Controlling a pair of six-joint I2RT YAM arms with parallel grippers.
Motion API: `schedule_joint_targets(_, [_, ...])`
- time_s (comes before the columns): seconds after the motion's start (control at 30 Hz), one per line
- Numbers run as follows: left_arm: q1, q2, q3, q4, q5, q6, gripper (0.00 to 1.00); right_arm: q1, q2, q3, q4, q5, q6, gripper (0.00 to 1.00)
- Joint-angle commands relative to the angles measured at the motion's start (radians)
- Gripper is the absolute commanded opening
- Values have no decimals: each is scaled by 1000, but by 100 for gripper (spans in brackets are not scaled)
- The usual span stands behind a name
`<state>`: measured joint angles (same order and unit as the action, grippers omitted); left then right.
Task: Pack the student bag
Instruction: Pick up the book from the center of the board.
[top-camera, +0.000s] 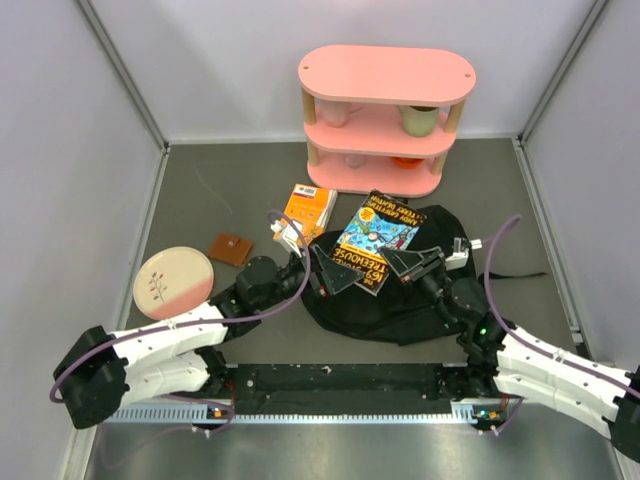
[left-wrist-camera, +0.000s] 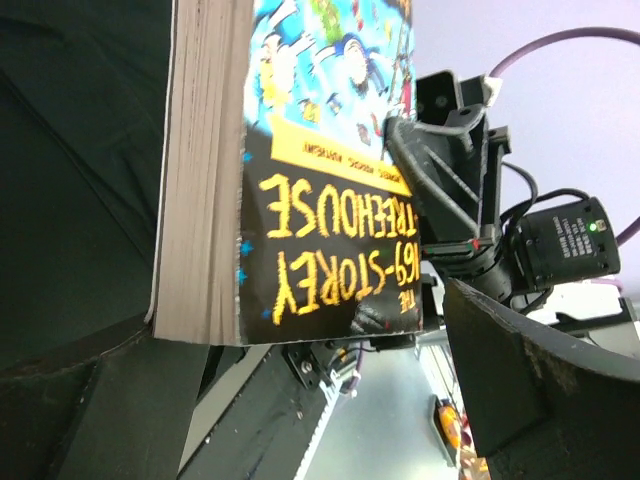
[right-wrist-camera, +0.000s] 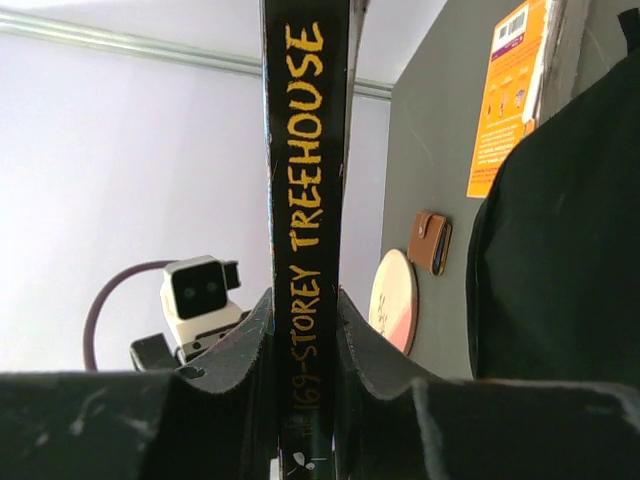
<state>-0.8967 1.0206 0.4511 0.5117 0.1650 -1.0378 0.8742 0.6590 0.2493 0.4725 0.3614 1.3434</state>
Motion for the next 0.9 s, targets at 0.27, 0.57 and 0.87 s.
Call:
schedule_joint_targets(0.27, [-2,50,47,131,-108,-21,96,-1,-33,-59,114,-87,117,0])
schedule_joint_targets(0.57, [-2,6,50,76,-104,2,55,-1,-58,-74,29,-90,131,0])
schedule_joint_targets(0.87, [-2,-14,121,-61,-30,137,0,-3,-174,-55,-117,-81,-25,70])
